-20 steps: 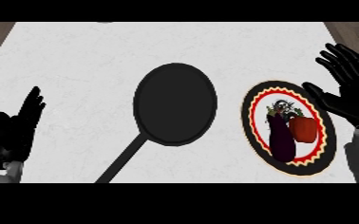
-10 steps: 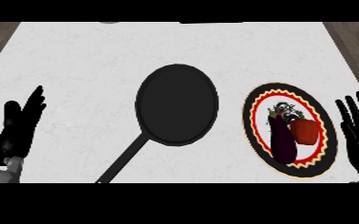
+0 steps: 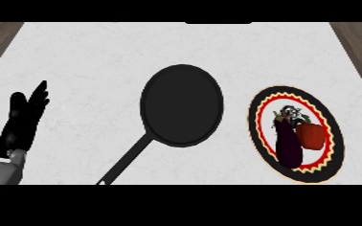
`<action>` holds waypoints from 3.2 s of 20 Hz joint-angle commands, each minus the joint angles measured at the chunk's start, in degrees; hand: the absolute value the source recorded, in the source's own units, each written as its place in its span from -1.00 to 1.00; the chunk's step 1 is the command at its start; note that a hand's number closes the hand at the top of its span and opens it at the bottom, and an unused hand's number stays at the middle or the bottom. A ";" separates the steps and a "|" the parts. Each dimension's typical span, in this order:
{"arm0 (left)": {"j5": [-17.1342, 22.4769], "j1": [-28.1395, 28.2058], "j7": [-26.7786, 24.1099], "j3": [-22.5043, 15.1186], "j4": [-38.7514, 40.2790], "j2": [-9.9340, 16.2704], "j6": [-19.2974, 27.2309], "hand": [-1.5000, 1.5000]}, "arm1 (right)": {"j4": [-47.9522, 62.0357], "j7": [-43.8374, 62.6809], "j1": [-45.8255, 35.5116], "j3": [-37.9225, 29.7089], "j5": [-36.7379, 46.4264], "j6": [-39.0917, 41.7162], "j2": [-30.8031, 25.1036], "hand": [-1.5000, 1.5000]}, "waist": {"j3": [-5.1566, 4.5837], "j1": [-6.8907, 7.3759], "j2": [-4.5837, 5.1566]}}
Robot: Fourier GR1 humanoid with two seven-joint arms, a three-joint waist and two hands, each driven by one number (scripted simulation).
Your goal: Pick the eggplant from the plate and place it in the pan
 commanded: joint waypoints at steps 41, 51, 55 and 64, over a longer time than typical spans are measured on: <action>-14.41 4.18 0.35 13.43 -2.03 -10.80 -10.30 0.00 | -3.34 7.00 -6.60 16.37 43.25 10.92 5.16 -1.00 | -0.02 0.15 -0.21; -18.90 -2.53 0.25 17.53 4.57 -13.02 -13.40 0.00 | -5.27 12.95 -8.43 15.28 44.07 12.50 9.76 -1.00 | -0.04 -0.19 -0.19; -20.77 1.99 5.51 16.34 -6.19 -15.32 -11.25 0.00 | -8.39 16.53 -7.63 16.20 45.39 13.07 10.96 -1.00 | -0.03 -0.05 -0.26; -21.36 0.33 6.75 17.76 -4.53 -15.68 -12.93 0.00 | -2.04 0.27 -6.89 19.49 59.30 2.55 11.60 1.00 | 0.00 0.05 -0.21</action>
